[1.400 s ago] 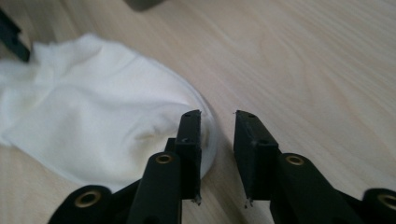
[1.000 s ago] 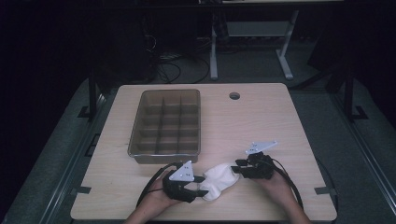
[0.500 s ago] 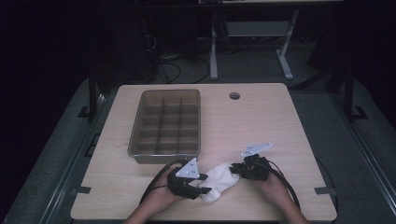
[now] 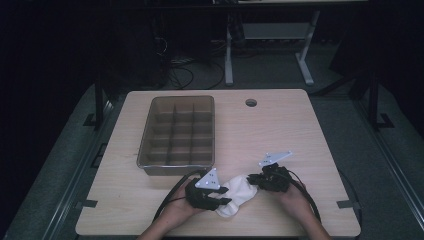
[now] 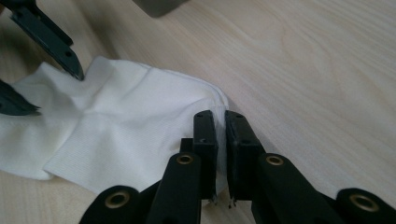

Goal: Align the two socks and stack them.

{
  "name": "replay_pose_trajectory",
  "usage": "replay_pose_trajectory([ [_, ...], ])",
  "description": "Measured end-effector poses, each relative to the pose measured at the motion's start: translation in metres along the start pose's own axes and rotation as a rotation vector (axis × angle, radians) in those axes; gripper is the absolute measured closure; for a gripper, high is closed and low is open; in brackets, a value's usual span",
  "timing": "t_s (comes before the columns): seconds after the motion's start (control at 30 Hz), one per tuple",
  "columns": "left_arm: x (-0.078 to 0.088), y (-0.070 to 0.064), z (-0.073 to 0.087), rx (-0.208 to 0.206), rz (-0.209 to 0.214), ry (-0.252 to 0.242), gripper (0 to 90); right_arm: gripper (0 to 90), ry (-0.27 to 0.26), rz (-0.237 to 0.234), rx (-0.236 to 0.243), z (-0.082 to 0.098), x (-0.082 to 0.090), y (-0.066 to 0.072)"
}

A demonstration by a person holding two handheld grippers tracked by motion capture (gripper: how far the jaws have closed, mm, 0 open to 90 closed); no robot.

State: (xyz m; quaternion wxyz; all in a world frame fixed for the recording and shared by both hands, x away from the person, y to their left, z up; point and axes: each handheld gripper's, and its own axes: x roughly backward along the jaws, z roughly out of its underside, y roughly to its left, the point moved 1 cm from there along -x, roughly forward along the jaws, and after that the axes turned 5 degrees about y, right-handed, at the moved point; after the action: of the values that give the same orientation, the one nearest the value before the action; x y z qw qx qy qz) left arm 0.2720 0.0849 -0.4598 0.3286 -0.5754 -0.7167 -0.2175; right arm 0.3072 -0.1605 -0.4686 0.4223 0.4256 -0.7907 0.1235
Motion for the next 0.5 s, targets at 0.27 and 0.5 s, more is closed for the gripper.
replay_pose_trajectory([
  [0.27, -0.008, 0.002, -0.005, 0.039, -0.011, 0.017, 87.4, 83.7, -0.007, 0.001, -0.003, -0.001, 0.003, 0.001],
  [0.5, -0.02, 0.001, -0.009, 0.044, -0.009, 0.049, 89.3, 83.8, -0.007, 0.008, 0.001, -0.002, 0.005, 0.001],
])
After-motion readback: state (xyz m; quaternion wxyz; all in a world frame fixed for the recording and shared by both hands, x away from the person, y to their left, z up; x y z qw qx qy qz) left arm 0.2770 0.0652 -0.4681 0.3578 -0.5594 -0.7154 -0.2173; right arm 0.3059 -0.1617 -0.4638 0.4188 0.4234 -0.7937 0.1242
